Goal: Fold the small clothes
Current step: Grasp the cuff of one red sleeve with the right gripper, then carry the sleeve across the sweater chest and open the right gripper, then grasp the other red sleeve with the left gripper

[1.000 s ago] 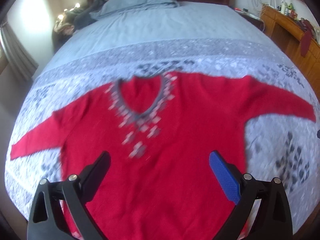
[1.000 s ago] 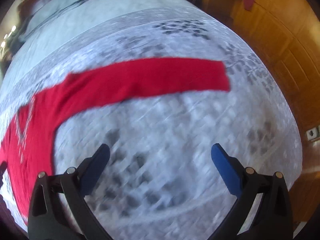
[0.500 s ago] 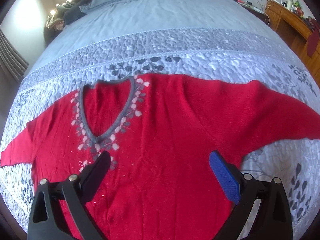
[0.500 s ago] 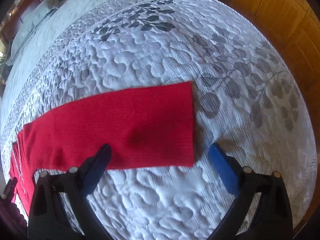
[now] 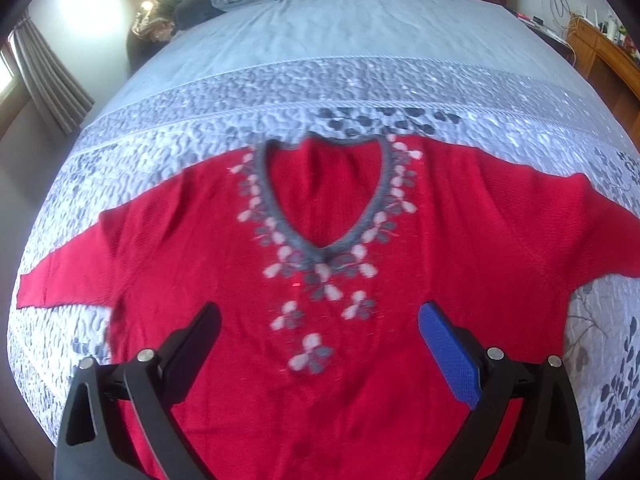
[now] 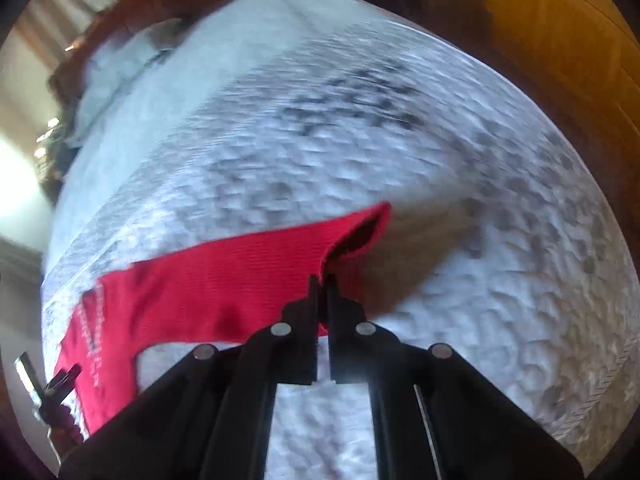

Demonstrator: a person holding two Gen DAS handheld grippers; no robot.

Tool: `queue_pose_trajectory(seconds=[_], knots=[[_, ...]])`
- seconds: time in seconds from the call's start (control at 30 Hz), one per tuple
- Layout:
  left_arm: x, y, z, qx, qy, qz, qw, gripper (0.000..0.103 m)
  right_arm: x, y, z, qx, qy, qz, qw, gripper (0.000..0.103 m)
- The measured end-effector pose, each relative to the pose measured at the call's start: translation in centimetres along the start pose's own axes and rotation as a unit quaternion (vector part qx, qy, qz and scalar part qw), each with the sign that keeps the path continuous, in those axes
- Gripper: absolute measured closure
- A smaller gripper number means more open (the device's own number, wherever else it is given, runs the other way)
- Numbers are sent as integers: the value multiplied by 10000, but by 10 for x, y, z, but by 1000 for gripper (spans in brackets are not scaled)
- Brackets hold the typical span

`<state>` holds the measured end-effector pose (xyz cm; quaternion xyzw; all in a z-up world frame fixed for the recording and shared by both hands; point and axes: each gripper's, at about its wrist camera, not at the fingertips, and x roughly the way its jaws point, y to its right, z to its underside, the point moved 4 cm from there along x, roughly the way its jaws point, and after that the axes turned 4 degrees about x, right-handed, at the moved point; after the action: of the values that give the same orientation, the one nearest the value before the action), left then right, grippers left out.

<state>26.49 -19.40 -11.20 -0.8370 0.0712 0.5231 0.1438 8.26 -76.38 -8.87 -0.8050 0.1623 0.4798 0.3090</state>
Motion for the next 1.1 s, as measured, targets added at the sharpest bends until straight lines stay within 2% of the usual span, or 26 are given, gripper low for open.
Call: queue_pose_trajectory(seconds=[0.1, 0.27, 0.3, 0.5, 0.7, 0.77, 0.83, 0.9, 1.0, 1.1], knots=[[-6, -24, 4, -90, 35, -62, 9999, 4, -8, -71, 12, -591, -2, -282, 9979, 101], [-10, -74, 14, -301, 35, -195, 9994, 4, 8, -183, 37, -1230, -211, -699, 9897, 101], [-11, -82, 16, -336, 35, -215, 9992, 4, 15, -214, 45, -1391, -279, -814, 9865, 101], [-9, -127, 33, -535, -11, -280, 9982, 4, 45, -343, 90, -2059, -642, -1368, 9668, 101], [-7, -139, 46, -560, 3, -116, 9984, 4, 91, -453, 139, -2459, -1205, -1825, 9443, 101], [-3, -139, 49, -570, -33, -63, 9983, 4, 108, -475, 154, -2515, -1374, -1872, 9396, 100], [1, -136, 50, -556, -80, -26, 9984, 4, 127, -491, 167, -2520, -1590, -1907, 9353, 92], [5, -134, 51, -543, -120, 18, 9984, 4, 137, -492, 175, -2496, -1761, -1836, 9343, 63], [11, -126, 49, -514, -142, 156, 9985, 4, 130, -473, 171, -2593, -1516, -1815, 9364, 65], [18, -111, 39, -477, -147, 382, 9980, 4, 122, -436, 156, -2493, -1327, -1603, 9458, 64]])
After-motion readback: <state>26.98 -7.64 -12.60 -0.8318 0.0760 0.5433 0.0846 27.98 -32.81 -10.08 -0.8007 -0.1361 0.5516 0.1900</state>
